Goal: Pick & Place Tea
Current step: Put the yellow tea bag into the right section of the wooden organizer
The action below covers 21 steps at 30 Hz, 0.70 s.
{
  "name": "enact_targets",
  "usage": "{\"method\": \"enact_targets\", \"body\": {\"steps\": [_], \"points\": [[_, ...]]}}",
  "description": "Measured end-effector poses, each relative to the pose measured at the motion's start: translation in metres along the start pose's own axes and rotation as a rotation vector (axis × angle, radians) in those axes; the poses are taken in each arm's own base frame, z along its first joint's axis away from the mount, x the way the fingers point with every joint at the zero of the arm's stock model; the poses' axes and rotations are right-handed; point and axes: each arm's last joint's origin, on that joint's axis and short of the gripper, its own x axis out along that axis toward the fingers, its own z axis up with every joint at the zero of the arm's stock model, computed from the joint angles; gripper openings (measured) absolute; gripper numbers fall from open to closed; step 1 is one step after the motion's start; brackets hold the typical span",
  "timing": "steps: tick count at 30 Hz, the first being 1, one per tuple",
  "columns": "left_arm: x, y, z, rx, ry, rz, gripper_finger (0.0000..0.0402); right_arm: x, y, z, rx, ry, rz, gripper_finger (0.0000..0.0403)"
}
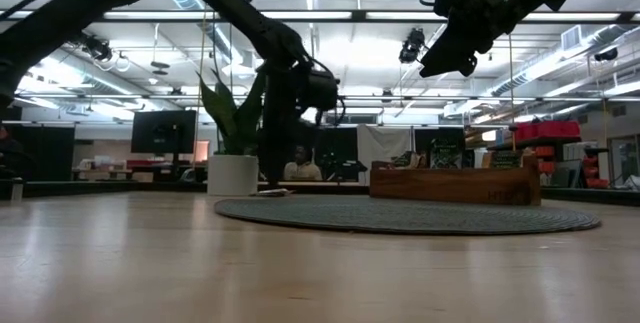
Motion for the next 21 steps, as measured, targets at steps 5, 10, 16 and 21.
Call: {"method": "enact_targets", "body": {"steps": [5, 10, 16, 21], "points": [[0.0114, 0.0002, 0.0031, -0.023, 0.031, 0.004, 0.0003, 0.0001, 0.0000, -0.0001, 0.000, 0.001, 0.000, 0.0174], [0.0114, -0.0003, 0.0032, -0.038, 0.021, -0.006, 0.0003, 0.0000, 0.0000, 0.0000, -0.002, 0.000, 0.000, 0.0174], [0.0124, 0.0004, 0.0001, -0.091, -0.053, -0.069, 0.0003, 0.0000, 0.0000, -0.0001, -0.002, 0.001, 0.000, 0.0174], [0.0130, 0.0017, -0.0031, -0.126, -0.101, -0.110, 0.0003, 0.0001, 0.0000, -0.0007, 0.000, 0.007, 0.000, 0.0174]]}}
